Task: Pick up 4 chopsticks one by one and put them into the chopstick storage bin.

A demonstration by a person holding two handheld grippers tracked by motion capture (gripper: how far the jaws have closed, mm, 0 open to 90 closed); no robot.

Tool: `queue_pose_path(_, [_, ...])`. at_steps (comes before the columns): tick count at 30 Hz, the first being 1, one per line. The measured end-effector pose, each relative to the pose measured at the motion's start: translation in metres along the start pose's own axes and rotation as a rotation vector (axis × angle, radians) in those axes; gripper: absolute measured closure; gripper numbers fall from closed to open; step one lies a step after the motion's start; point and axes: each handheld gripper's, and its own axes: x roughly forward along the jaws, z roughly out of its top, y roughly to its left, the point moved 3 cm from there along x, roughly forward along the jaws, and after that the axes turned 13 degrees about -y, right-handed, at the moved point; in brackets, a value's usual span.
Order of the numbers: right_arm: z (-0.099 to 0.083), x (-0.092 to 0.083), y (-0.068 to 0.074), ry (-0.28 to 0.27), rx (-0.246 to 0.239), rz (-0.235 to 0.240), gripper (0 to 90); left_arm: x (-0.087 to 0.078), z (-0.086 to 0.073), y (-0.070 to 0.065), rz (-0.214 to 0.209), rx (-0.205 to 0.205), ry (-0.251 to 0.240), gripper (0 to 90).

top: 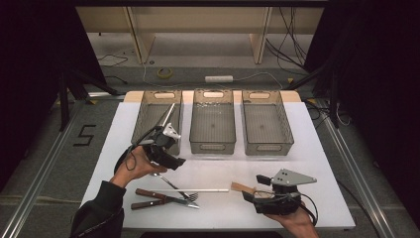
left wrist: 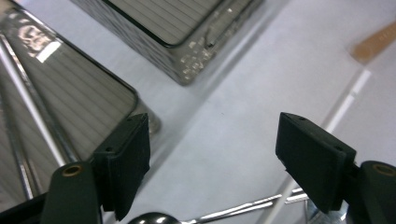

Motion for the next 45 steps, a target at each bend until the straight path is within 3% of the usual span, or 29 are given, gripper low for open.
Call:
queue_pose_path(13, [0.0,0.0,0.0,0.0,-0.002,-0.001,26.5,0.007,-0.011,-0.022,-0.038,0.087,0.098,24.1])
queue_pose_path(27, [0.0,0.0,0.0,0.002,-0.002,0.0,26.5,0.018,-0.03,-0.038,-0.082,0.132,0.206,26.4])
queue_pose_path(31, [-0.001,0.0,0.0,0.002,-0.003,0.001,26.5,0.02,-0.034,-0.04,-0.093,0.152,0.24,30.2])
queue_pose_path(39, [-0.001,0.001,0.0,0.005,-0.006,0.002,26.6,0.027,-0.042,-0.047,-0.128,0.182,0.283,47.9])
queue_pose_path(45, [-0.001,0.001,0.001,0.009,-0.006,0.003,26.5,0.035,-0.043,-0.053,-0.15,0.203,0.284,56.9])
